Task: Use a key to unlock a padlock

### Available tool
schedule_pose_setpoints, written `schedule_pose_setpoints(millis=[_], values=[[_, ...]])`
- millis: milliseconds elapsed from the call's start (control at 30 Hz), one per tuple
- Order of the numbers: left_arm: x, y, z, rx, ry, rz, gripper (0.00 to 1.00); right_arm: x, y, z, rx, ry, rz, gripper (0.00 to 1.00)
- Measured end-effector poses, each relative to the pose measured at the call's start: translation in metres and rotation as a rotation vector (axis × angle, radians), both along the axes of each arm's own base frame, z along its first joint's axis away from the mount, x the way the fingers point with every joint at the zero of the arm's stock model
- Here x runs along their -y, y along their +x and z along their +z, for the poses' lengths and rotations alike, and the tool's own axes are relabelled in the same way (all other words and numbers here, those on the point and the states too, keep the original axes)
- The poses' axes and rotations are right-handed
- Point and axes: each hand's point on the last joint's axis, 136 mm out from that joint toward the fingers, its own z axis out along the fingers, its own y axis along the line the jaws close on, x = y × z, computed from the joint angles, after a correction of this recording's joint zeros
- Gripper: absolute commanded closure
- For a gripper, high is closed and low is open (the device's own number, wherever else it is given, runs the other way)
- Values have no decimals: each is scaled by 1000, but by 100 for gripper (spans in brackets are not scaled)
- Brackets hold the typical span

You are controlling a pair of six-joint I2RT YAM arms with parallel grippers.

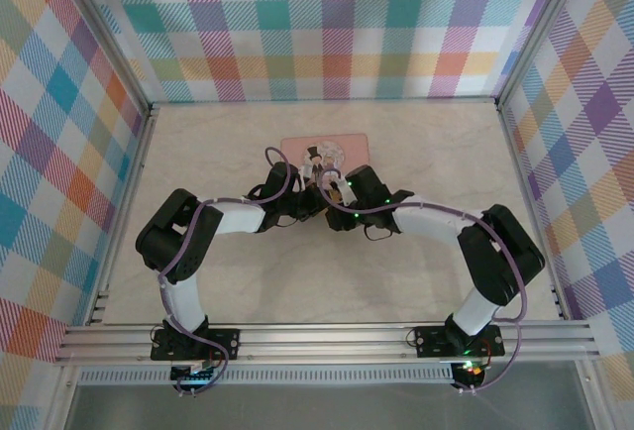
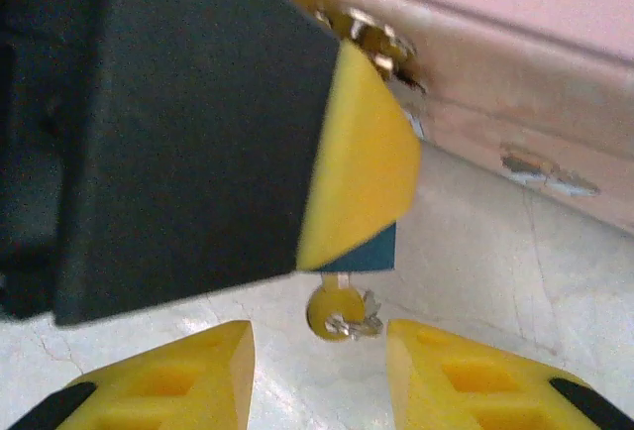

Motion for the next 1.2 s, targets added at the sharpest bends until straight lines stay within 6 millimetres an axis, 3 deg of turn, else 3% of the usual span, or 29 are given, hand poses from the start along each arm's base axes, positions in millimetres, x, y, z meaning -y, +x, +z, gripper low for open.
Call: schedule_pose_setpoints(millis=[400, 500, 533, 633, 733, 1200], values=[[0, 0, 0, -1, -2, -1, 100, -2, 7, 0, 21, -52, 2, 68], [0, 0, 0, -1, -1, -1, 100, -4, 8, 3, 28, -55, 10, 96], [0, 0, 0, 0, -1, 0, 100, -4, 8, 3, 25, -55, 13, 100], [-1, 1, 0, 0, -1, 1, 100, -6, 8, 5, 26, -49, 23, 100], [-1, 1, 1, 0, -1, 1, 100, -7, 7, 5, 24, -46, 25, 70], [-1, 1, 1, -1, -2, 2, 100, -6, 7, -4, 11, -64, 29, 69]])
